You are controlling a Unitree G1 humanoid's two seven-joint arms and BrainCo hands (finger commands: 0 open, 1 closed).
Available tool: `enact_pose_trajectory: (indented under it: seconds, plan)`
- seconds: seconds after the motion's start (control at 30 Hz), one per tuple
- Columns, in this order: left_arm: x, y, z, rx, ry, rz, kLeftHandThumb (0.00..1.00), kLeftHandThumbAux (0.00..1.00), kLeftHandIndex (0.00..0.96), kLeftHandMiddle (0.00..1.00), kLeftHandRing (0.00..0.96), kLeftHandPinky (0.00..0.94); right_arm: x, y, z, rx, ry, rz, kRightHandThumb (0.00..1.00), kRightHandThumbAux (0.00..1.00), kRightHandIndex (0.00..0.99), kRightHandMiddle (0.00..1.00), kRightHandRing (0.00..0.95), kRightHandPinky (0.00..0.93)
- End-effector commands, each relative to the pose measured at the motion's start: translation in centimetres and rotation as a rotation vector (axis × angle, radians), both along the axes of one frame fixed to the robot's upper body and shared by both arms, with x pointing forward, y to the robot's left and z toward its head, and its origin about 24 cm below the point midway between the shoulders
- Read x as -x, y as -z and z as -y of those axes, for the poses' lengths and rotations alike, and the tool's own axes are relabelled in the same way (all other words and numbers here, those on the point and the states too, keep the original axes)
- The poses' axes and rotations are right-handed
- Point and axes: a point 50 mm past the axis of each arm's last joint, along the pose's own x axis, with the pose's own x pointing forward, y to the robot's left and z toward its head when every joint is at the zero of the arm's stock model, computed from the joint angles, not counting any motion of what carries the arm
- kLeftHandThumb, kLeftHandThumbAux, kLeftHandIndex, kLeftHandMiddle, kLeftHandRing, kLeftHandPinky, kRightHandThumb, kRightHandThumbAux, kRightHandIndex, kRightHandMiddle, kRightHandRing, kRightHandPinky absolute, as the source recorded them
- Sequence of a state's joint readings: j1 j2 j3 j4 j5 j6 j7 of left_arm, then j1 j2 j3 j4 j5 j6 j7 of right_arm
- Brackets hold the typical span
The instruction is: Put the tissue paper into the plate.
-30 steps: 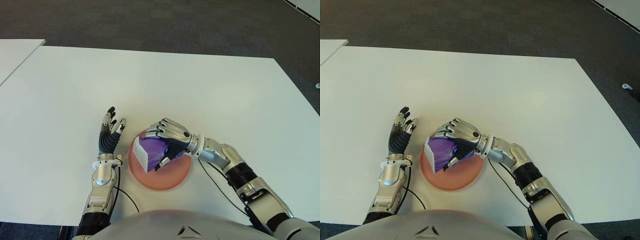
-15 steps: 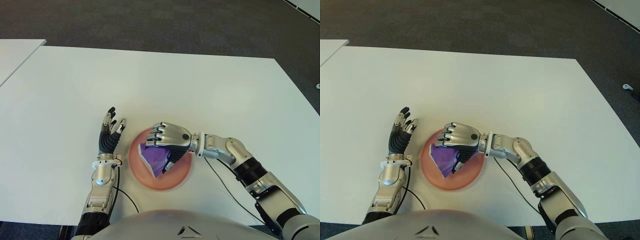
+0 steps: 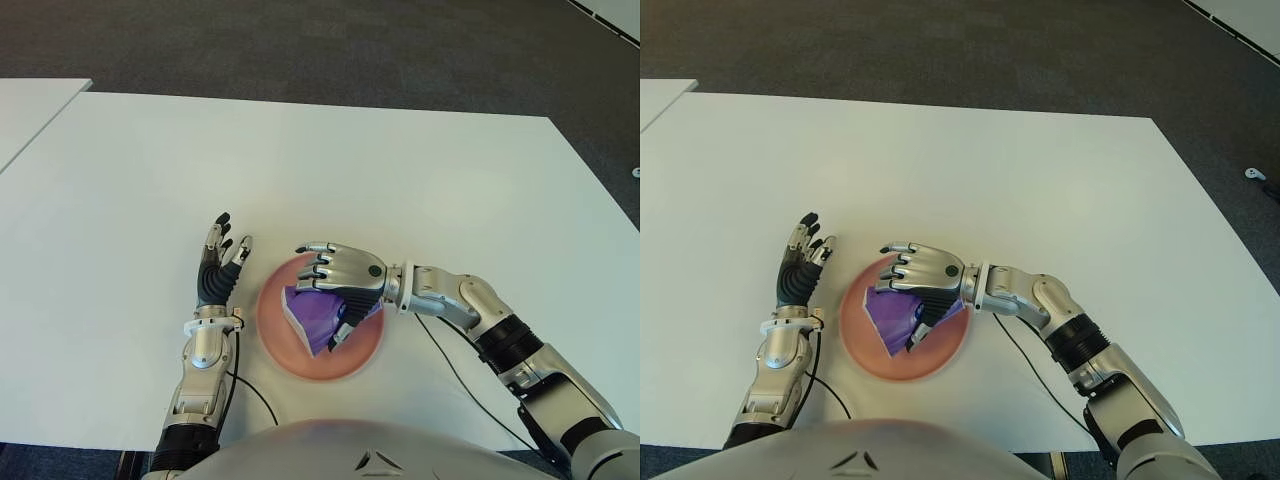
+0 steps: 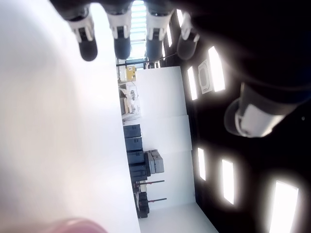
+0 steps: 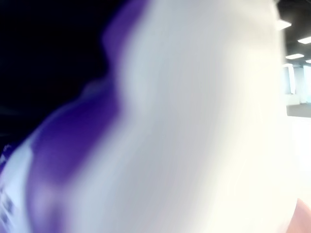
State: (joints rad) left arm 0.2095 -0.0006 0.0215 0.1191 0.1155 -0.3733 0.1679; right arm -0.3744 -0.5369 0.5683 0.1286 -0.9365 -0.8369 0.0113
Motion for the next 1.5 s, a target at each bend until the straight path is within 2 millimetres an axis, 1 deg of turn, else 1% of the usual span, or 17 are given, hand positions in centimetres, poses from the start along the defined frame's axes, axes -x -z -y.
enact_pose_trajectory:
  seconds: [0.03, 0.57, 0.83, 1.0, 1.23, 1.5]
  plan:
    - [0.2, 0.2, 0.0, 0.012, -0.009, -0.023, 0.000, 0.503, 0.000, 0.000, 0.000, 0.000, 0.6, 2.3, 1.1, 0.114, 0.030, -0.065, 0.007, 0.407, 0.000, 0.000, 0.000, 0.000]
    - [0.1, 0.2, -0.1, 0.010, -0.007, -0.021, 0.000, 0.513, 0.000, 0.000, 0.000, 0.000, 0.4, 2.4, 1.3, 0.078, 0.099, -0.063, 0.000, 0.420, 0.000, 0.000, 0.000, 0.000]
    - [0.1, 0.2, -0.2, 0.007, -0.009, -0.024, 0.000, 0.501, 0.000, 0.000, 0.000, 0.000, 0.2, 2.3, 1.4, 0.051, 0.117, -0.059, 0.000, 0.420, 0.000, 0.000, 0.000, 0.000]
    - [0.0, 0.2, -0.1, 0.001, -0.003, -0.021, 0.000, 0.493, 0.000, 0.000, 0.000, 0.000, 0.0, 2.0, 1.6, 0.022, 0.132, -0.045, 0.000, 0.421, 0.000, 0.000, 0.000, 0.000]
    - [-0.1, 0.3, -0.2, 0.009, 0.000, -0.024, 0.000, 0.498, 0.000, 0.000, 0.000, 0.000, -0.8, 1.0, 1.8, -0.018, 0.154, -0.020, 0.000, 0.420, 0.000, 0.000, 0.000, 0.000]
    - [-0.1, 0.3, -0.3, 0.004, 0.000, -0.021, 0.000, 0.514, 0.000, 0.000, 0.000, 0.000, -1.1, 0.6, 2.0, -0.044, 0.165, -0.026, 0.000, 0.402, 0.000, 0.000, 0.000, 0.000]
